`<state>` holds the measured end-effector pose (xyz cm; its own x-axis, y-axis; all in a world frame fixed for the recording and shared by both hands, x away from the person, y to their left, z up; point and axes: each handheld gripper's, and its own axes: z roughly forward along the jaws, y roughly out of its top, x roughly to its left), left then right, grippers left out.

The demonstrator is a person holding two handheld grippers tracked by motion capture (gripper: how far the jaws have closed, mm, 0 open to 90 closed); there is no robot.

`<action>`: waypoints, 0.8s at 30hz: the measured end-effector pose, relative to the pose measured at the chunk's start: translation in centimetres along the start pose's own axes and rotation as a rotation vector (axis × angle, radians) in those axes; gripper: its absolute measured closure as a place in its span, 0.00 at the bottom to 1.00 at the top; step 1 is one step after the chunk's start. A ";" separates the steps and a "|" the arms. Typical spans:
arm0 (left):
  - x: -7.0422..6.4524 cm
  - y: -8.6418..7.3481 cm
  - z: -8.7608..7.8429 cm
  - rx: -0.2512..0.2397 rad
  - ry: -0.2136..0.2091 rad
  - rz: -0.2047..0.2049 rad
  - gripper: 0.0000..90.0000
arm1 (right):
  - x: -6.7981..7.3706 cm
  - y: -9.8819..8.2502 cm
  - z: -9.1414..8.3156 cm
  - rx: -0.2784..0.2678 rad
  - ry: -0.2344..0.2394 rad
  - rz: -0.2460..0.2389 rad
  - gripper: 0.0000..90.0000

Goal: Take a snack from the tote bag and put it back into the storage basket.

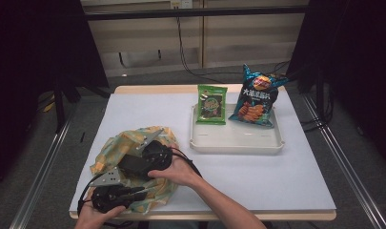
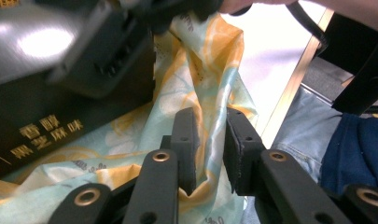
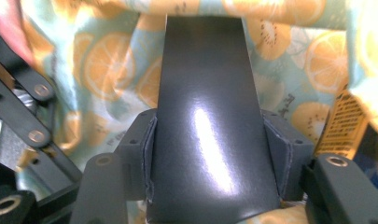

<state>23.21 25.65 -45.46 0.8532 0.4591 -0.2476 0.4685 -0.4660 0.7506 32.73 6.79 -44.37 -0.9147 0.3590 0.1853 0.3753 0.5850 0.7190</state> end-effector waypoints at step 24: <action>0.0 0.6 -0.4 -0.105 0.018 -0.016 0.77 | 0.2 1.4 -5.3 -0.080 -0.004 0.047 0.48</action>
<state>23.39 25.68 -44.79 0.8408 0.4802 -0.2499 0.4551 -0.3769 0.8067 32.27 3.81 -39.79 -0.8956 0.3879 0.2179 0.4048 0.5070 0.7610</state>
